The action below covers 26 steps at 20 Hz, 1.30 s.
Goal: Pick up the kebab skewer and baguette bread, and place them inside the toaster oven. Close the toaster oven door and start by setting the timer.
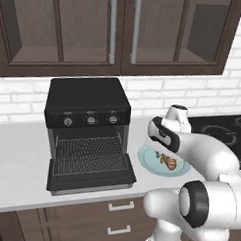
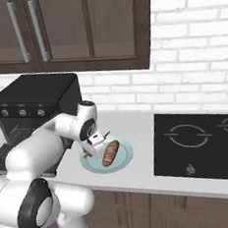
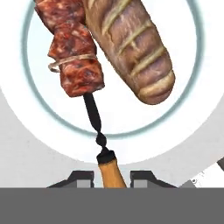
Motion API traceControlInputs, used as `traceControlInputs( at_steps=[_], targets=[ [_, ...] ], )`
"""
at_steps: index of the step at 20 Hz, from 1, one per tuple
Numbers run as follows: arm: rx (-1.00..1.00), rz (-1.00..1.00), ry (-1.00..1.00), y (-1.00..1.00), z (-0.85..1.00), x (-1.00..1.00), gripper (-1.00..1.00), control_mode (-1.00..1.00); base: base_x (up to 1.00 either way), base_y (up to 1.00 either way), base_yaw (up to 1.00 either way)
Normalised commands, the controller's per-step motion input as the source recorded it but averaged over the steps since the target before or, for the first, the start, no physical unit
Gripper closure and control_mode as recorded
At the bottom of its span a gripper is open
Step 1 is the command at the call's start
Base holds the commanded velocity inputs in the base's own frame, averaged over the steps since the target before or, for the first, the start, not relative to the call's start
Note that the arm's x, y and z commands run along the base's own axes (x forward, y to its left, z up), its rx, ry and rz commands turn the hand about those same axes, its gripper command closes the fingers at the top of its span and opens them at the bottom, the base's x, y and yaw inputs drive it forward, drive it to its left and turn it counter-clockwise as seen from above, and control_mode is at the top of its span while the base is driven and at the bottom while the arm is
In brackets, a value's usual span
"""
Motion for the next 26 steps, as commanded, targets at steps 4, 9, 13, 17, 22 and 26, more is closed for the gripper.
traceControlInputs(
  at_steps=[4, 9, 13, 17, 22, 26],
  targets=[
    [0.0, 0.03, 0.0, 0.32, 0.68, -0.98, 1.0, -1.0, 0.0, 0.0, 0.0],
    [0.0, 0.13, -0.03, 0.64, 0.65, -0.85, 1.0, -1.0, 0.0, 0.0, 0.0],
    [0.0, 0.21, -0.09, 0.74, 0.74, -0.62, 1.0, -1.0, 0.0, 0.0, 0.0],
    [0.0, 0.23, -0.05, 0.9, 0.52, -0.22, 1.0, -1.0, 0.0, 0.0, 0.0],
    [0.0, 0.21, 0.0, 1.0, 0.36, 0.0, 1.0, -1.0, 0.0, 0.0, 0.0],
    [0.0, 0.2, 0.04, 1.0, 0.06, 0.0, 1.0, -1.0, 0.0, 0.0, 0.0]
  ],
)
